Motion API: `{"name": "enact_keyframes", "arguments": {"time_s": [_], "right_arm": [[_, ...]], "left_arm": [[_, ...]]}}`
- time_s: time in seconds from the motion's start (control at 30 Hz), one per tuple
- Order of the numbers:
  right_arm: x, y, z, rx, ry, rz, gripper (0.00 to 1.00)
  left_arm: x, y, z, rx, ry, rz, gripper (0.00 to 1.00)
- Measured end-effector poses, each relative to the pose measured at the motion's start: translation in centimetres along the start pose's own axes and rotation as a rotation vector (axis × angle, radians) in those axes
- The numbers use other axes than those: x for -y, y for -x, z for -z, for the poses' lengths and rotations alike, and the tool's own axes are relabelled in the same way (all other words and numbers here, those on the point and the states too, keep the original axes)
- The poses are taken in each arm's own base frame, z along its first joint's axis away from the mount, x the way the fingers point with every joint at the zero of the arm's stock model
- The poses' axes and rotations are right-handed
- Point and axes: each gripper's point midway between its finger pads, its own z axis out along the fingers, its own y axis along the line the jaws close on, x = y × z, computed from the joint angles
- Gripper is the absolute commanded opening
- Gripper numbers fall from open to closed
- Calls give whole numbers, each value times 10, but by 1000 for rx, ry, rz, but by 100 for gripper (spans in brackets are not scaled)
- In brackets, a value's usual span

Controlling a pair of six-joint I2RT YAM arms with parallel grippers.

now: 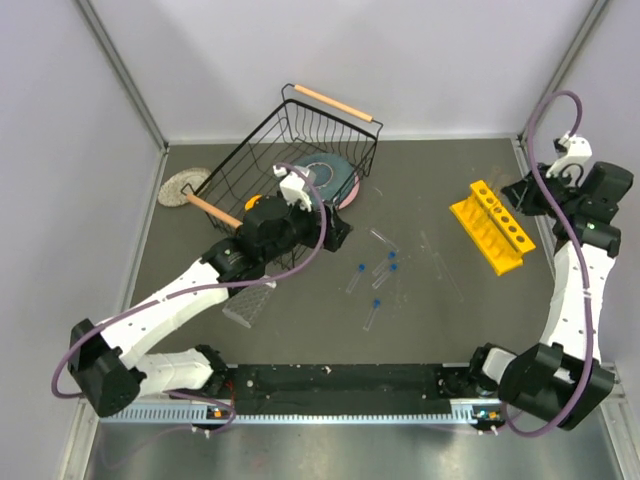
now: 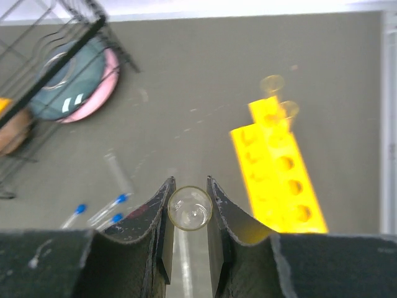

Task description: Organize the chemistry lab equipment

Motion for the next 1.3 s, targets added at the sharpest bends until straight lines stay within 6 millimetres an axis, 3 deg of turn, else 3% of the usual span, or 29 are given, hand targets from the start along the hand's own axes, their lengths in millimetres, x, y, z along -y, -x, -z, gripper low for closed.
{"name": "enact_keyframes", "arguments": {"time_s": [0.1,0.27,0.5,0.73,1.07,1.3], "right_arm": [[32,12,-6,24,-83,65,11],[72,16,-24,23,-175,128,12],[105,28,-43,32,-233,160,12],[115,32,-53,41,-235,153,12],[113,31,-55,39,-217,146,12],[115,20,-67,8,-200,129,12]], "left_arm": [[-16,-10,7,-9,33,18,96],[-21,-18,17,-9,39,32,96],[-26,-31,19,-29,49,44,96],[-30,-30,19,-26,59,47,96],[-30,-30,19,-27,57,55,96],[-30,-30,19,-27,57,70,96]]}}
